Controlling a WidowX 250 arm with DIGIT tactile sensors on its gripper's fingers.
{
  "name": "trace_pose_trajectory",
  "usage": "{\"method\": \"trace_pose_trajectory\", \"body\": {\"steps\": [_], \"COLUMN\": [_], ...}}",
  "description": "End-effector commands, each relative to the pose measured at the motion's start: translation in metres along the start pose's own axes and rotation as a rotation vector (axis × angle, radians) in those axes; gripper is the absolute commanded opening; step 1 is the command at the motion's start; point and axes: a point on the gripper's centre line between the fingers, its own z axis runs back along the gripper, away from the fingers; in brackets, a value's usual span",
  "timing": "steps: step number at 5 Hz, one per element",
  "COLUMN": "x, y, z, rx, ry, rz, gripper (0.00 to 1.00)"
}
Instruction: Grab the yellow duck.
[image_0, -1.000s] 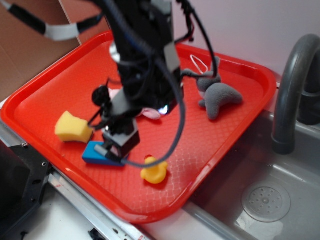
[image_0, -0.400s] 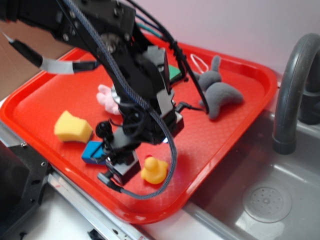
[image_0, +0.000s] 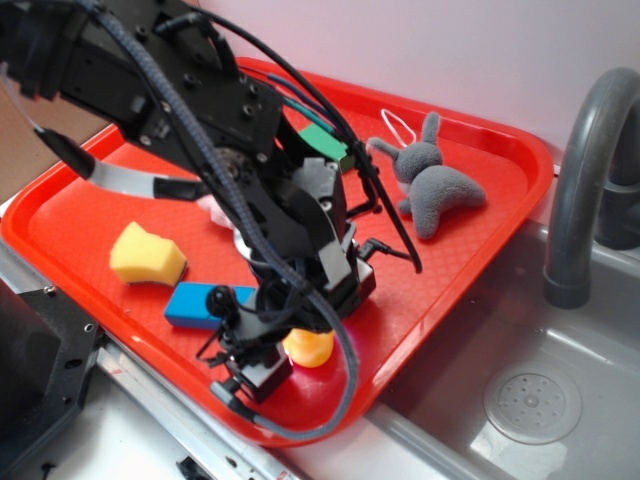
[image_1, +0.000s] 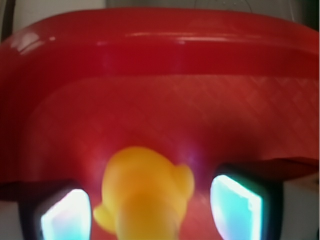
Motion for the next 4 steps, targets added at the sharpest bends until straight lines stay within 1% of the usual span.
{"method": "trace_pose_trajectory", "body": {"steps": [1, 2, 3, 4], "x": [0.000, -0.020, -0.053, -0.090], "y": [-0.013, 0.007, 0.036, 0.055], "z": [0.008, 0.044, 0.091, 0.133], "rx": [0.001, 0.040, 0.073, 0.082], "ry": [-0.078, -0.102, -0.062, 0.020], "rz": [0.030, 0.207, 0.457, 0.702], "gripper": [0.00, 0.00, 0.00, 0.00]}}
